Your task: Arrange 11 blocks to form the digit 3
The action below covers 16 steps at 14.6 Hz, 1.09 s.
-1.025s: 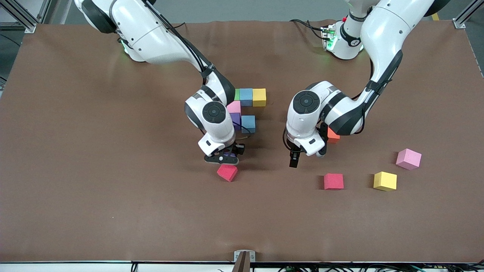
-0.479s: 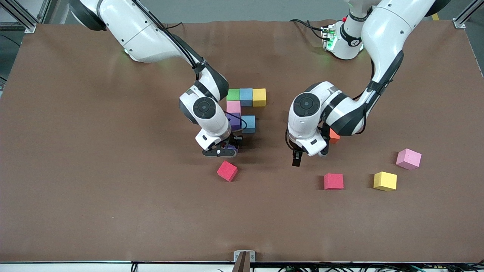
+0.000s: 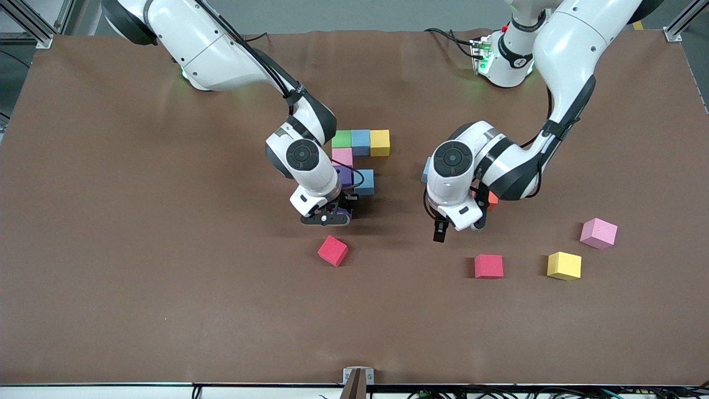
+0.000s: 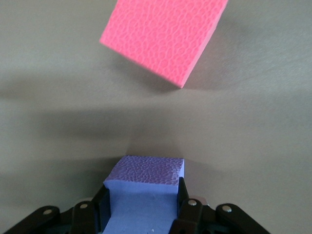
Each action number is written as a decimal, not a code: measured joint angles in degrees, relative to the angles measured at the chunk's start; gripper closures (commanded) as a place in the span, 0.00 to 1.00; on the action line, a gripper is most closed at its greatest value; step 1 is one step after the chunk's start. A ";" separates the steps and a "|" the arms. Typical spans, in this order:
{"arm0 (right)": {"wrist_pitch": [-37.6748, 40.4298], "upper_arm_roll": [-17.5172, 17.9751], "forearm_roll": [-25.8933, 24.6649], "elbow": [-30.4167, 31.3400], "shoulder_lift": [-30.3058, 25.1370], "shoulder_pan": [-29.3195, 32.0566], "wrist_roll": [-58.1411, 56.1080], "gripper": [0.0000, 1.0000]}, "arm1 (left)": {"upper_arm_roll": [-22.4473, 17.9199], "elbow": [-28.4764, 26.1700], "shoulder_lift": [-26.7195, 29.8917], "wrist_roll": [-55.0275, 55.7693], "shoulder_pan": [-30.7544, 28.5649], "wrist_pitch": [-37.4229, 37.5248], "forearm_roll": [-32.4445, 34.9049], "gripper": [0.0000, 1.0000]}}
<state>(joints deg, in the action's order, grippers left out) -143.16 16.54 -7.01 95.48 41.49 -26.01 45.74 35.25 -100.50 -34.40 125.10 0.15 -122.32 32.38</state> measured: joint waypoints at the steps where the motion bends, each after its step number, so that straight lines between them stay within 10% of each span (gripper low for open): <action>1: -0.93 0.14 0.00 0.85 -0.33 0.00 0.00 0.98 | 0.40 -0.97 -0.01 -0.12 -0.15 0.01 -0.13 0.01; 8: -2.48 0.24 0.00 3.54 -1.73 0.05 -0.67 0.98 | 19.81 -11.28 0.74 2.96 -18.86 0.30 -0.75 0.01; 16: -2.46 0.24 0.00 4.19 -2.15 0.08 -0.93 0.98 | 22.13 -24.88 3.72 10.00 -22.09 -7.95 1.97 0.01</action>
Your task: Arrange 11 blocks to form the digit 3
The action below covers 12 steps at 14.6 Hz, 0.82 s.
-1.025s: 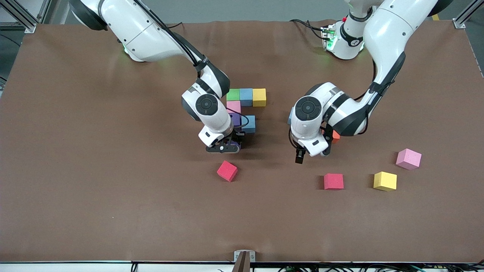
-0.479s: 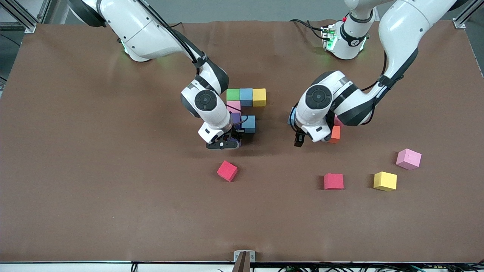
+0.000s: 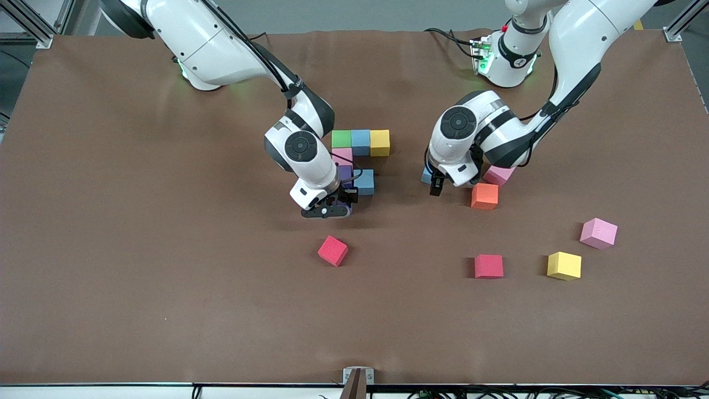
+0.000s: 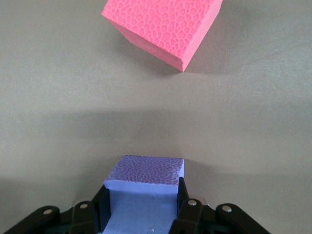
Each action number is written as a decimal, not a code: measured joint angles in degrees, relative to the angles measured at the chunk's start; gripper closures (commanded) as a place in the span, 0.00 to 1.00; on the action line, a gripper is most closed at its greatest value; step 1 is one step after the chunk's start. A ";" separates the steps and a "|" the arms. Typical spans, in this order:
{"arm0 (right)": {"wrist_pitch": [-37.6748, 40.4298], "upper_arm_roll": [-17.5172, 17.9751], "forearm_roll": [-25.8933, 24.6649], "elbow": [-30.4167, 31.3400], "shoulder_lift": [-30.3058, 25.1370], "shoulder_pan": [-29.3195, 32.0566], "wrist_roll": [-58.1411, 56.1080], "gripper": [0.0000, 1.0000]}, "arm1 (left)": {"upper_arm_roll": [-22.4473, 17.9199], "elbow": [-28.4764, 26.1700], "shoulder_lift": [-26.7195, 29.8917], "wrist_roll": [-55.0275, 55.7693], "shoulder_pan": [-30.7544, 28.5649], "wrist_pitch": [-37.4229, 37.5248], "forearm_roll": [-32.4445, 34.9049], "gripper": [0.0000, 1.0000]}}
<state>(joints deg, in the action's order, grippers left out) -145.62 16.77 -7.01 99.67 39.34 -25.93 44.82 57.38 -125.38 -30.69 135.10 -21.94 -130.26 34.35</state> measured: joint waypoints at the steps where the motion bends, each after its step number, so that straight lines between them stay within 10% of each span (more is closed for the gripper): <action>1: 0.00 0.00 0.00 0.06 -0.04 0.00 -0.01 0.98 | -0.01 -1.08 0.01 0.01 -0.28 -0.66 0.68 0.01; 7: 0.05 0.01 0.00 0.15 -0.10 0.00 -0.02 0.98 | -0.08 -6.08 0.01 0.02 -0.58 -3.88 4.13 0.02; 12: 0.42 0.09 0.00 0.16 -0.14 0.00 -0.02 0.98 | -0.94 -6.34 -0.02 0.02 -0.62 -6.00 4.93 0.69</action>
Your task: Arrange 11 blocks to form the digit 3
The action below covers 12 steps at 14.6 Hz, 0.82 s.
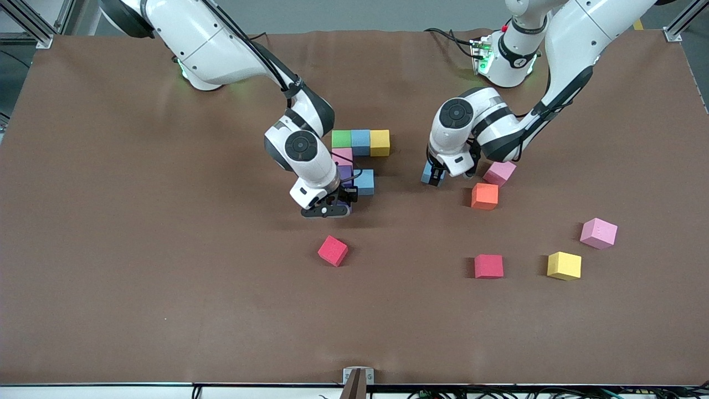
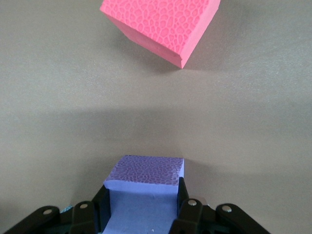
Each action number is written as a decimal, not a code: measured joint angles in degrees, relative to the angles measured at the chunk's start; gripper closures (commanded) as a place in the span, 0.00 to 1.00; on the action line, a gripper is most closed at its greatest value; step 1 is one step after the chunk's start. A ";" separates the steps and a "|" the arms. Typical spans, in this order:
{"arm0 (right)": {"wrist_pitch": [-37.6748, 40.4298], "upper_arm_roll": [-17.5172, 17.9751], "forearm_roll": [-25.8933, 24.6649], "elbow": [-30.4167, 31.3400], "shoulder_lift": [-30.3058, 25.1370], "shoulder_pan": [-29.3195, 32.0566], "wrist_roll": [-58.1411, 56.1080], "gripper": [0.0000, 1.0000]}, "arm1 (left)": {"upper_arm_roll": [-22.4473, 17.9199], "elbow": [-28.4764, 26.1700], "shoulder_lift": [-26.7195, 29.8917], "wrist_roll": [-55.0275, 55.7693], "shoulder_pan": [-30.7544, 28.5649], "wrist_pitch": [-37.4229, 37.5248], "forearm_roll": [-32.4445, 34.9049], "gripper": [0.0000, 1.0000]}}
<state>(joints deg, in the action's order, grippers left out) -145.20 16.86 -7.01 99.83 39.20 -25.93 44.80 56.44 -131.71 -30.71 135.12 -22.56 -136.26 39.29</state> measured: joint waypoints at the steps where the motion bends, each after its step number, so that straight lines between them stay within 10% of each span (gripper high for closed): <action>1: 0.01 0.01 0.00 0.00 0.00 0.00 0.00 0.98 | -0.45 0.01 -0.01 0.00 -0.04 -0.74 0.03 0.81; 12: 0.95 0.22 0.00 0.02 -0.12 0.00 0.28 0.98 | -2.12 12.38 -0.96 -1.00 -0.13 -1.59 1.42 1.00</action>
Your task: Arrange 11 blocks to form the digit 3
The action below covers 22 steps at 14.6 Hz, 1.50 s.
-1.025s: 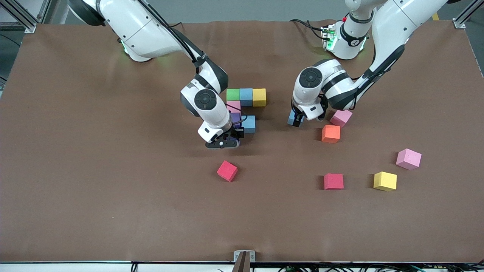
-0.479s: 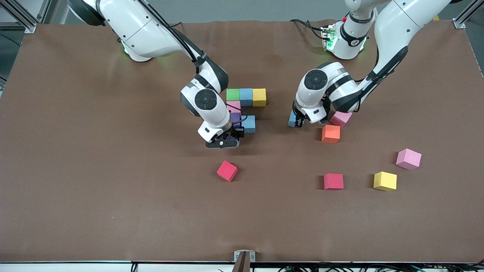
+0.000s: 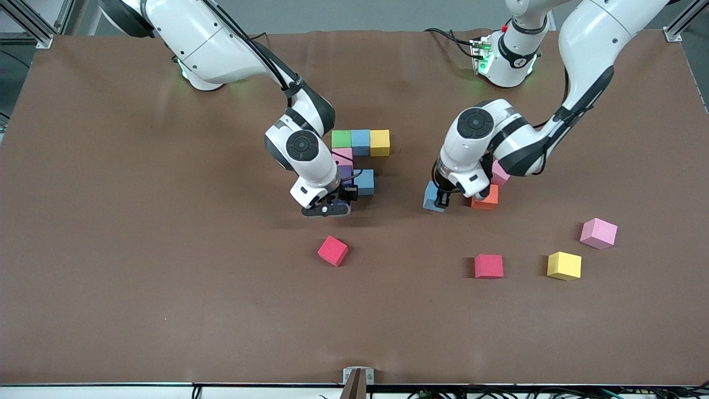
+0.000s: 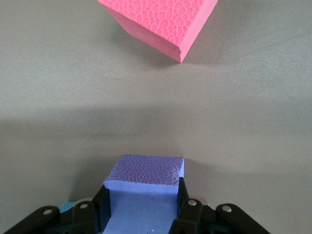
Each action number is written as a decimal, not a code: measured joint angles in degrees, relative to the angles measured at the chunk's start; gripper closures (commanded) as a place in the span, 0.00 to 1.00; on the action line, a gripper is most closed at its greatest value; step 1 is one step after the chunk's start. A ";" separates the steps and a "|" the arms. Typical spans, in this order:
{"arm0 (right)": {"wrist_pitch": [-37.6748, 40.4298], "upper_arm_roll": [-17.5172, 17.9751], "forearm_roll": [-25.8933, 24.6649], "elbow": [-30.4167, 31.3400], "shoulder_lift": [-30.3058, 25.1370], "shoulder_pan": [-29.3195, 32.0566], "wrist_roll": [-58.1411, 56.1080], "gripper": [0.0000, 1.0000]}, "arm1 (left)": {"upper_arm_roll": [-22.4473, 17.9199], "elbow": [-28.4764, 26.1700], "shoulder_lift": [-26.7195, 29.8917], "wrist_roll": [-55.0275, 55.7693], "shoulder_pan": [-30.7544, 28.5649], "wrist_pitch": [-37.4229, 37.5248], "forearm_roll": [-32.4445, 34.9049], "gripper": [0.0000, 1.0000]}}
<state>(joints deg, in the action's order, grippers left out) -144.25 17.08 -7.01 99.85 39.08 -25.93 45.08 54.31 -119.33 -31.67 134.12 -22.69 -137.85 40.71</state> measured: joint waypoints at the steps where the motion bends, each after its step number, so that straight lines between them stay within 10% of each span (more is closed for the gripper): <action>1: 0.00 0.00 0.00 0.00 0.00 0.00 0.15 0.98 | -0.23 1.88 -0.65 -0.35 0.02 0.00 0.20 1.00; 12: 0.27 0.19 0.00 0.00 0.00 0.00 1.18 0.89 | -0.45 10.37 -2.43 -0.82 5.51 5.35 0.50 1.00; 14: 0.29 0.19 0.00 0.00 -0.01 0.00 1.18 0.68 | -0.45 10.92 -2.82 -0.82 5.92 6.46 0.42 1.00; 16: 0.30 0.20 0.00 0.00 -0.02 0.00 1.21 0.00 | -0.45 12.64 -3.58 -0.73 7.30 10.28 0.27 1.00; 22: 0.98 0.35 0.01 -0.45 0.00 -0.02 1.51 0.00 | -0.47 16.61 -4.98 1.60 11.20 13.05 0.09 1.00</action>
<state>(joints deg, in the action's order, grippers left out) -143.27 17.42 -7.00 99.40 39.08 -25.95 46.59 53.84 -102.72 -36.65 135.72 -11.49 -124.80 40.80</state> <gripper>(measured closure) 0.000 0.458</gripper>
